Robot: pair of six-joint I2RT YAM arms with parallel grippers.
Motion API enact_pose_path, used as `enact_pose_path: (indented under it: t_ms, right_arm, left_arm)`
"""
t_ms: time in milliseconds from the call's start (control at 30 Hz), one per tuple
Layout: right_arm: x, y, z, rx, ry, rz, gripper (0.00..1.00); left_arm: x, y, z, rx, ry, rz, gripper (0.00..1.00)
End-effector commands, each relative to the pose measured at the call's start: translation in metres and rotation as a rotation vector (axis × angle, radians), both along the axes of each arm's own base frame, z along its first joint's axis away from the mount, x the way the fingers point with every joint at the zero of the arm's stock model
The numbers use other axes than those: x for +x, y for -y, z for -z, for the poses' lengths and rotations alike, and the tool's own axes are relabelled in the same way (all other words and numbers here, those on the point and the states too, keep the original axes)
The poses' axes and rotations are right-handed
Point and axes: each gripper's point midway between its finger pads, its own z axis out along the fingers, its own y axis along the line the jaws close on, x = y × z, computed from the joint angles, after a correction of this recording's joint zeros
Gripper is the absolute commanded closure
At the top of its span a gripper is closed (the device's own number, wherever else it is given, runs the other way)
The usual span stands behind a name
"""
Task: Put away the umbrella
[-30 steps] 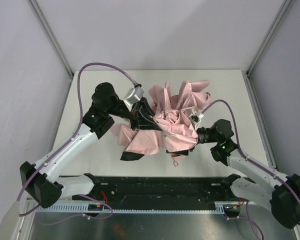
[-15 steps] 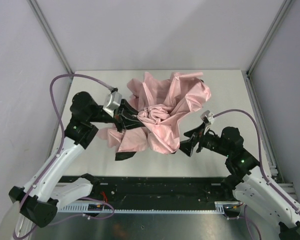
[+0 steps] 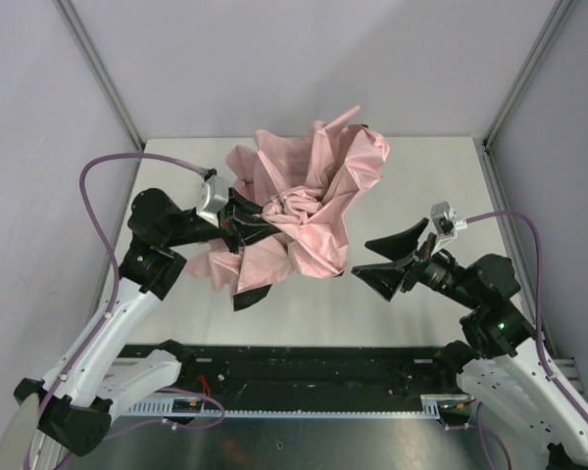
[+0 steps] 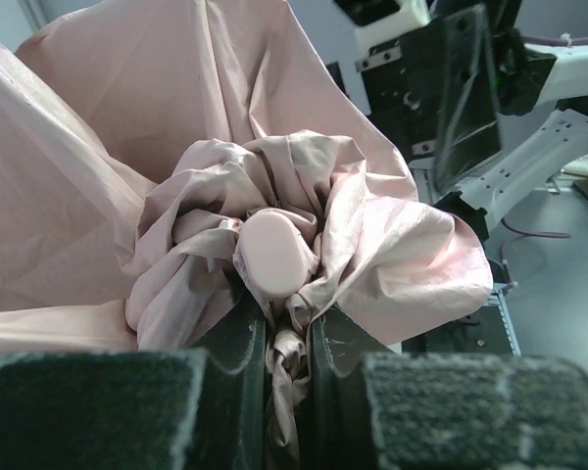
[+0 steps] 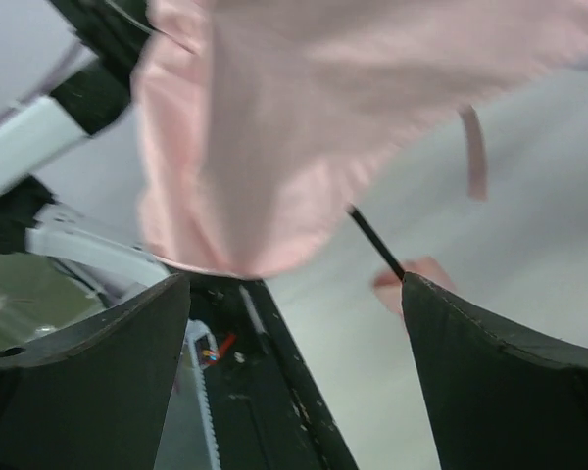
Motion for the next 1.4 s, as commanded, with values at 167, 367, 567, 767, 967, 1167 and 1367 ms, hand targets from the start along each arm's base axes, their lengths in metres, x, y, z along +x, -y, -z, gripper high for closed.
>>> enact_pose_path:
  t_ms: [167, 367, 567, 767, 967, 1167, 1367]
  right_arm:
    - [-0.011, -0.037, -0.075, 0.15, 0.033, -0.107, 0.19]
    - [0.001, -0.058, -0.074, 0.164, 0.001, -0.026, 0.39]
    - [-0.016, -0.082, -0.093, 0.115, 0.098, -0.051, 0.98]
    - [-0.04, -0.127, -0.104, 0.064, 0.123, -0.144, 1.0]
    - [-0.023, -0.189, -0.02, -0.257, 0.014, -0.127, 1.0]
    - [-0.034, -0.2, 0.016, -0.398, 0.017, -0.213, 0.77]
    - [-0.086, -0.165, -0.009, -0.381, 0.094, -0.467, 0.39]
  left_arm:
    - [0.01, -0.01, -0.032, -0.082, 0.103, -0.114, 1.0]
    - [0.015, -0.011, -0.034, -0.102, 0.08, -0.145, 1.0]
    - [0.044, -0.02, -0.03, -0.145, 0.011, -0.306, 1.0]
    - [0.068, -0.023, -0.026, -0.187, -0.097, -0.406, 1.0]
    - [0.069, -0.028, -0.037, -0.249, -0.156, -0.431, 1.0]
    - [0.053, -0.021, -0.037, -0.26, -0.135, -0.342, 1.0]
    - [0.046, -0.022, -0.026, -0.24, -0.062, -0.313, 1.0]
